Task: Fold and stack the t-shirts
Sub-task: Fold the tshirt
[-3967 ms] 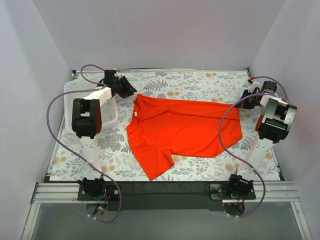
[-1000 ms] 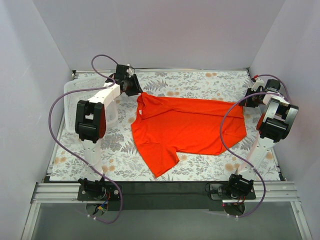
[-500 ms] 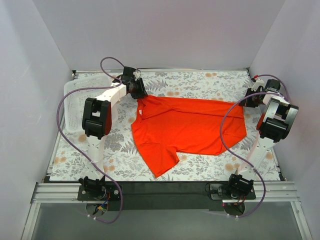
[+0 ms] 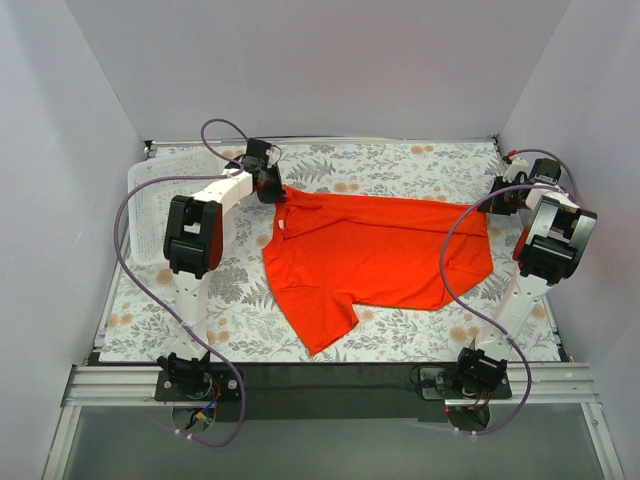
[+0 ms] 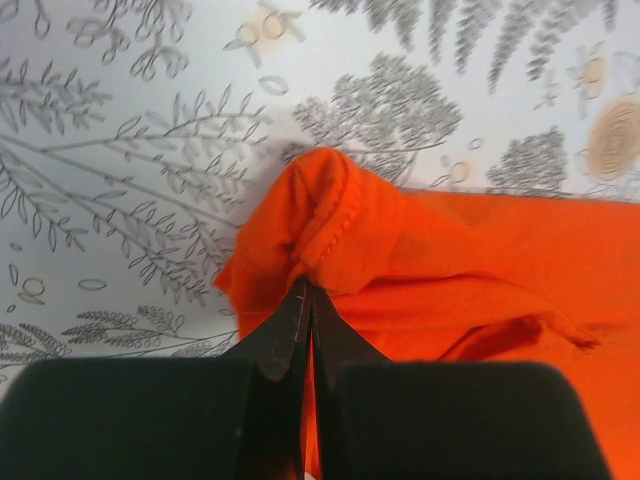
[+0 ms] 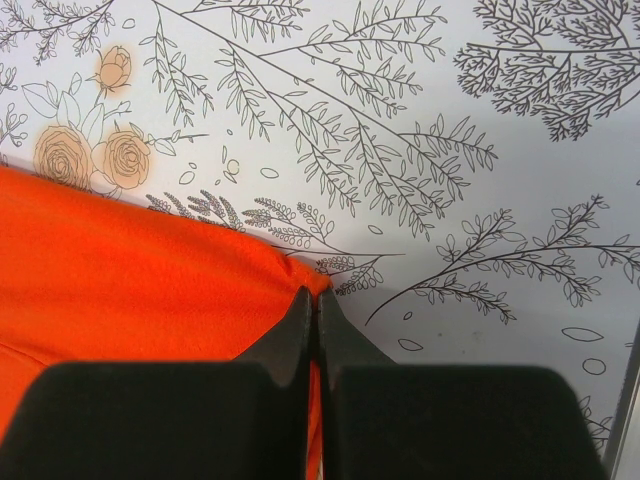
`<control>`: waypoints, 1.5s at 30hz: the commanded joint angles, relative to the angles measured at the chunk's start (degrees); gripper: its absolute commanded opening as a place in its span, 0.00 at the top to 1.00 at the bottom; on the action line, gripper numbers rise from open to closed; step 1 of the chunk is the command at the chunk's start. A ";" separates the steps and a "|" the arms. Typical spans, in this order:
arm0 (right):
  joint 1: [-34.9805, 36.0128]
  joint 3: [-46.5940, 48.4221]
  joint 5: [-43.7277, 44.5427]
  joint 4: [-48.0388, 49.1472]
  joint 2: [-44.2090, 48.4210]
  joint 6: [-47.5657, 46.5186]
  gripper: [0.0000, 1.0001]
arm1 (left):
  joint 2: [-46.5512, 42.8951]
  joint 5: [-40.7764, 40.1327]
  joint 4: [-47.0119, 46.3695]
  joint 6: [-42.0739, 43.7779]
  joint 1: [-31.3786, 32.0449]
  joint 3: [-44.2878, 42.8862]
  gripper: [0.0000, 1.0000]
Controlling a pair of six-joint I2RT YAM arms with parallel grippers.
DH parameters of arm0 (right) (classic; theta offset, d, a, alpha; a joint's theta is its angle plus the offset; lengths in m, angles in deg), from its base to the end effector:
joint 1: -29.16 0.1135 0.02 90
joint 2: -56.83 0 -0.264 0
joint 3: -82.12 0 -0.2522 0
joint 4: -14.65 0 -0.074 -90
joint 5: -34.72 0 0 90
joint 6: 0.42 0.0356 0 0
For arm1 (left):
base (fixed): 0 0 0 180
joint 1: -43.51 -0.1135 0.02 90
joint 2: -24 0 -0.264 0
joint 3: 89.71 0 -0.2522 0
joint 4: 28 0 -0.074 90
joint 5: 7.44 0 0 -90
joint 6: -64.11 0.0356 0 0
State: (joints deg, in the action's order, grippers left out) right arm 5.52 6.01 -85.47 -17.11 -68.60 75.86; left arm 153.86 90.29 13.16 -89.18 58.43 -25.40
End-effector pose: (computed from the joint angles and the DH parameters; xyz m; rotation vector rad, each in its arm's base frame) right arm 0.4380 -0.1722 0.1520 -0.0063 2.3638 0.3515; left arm 0.4779 -0.1323 0.1645 -1.0451 2.4648 -0.6673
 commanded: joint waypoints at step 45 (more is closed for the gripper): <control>-1.41 1.19 0.14 0.33 -1.49 -0.44 0.99 | 6.37 9.85 1.17 -4.21 -3.49 -11.36 0.64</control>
State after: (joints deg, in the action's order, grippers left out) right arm 5.47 6.01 -86.13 -17.07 -68.84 75.82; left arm 160.00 99.25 12.79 -93.35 54.43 -34.27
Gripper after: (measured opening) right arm 0.013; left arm 0.358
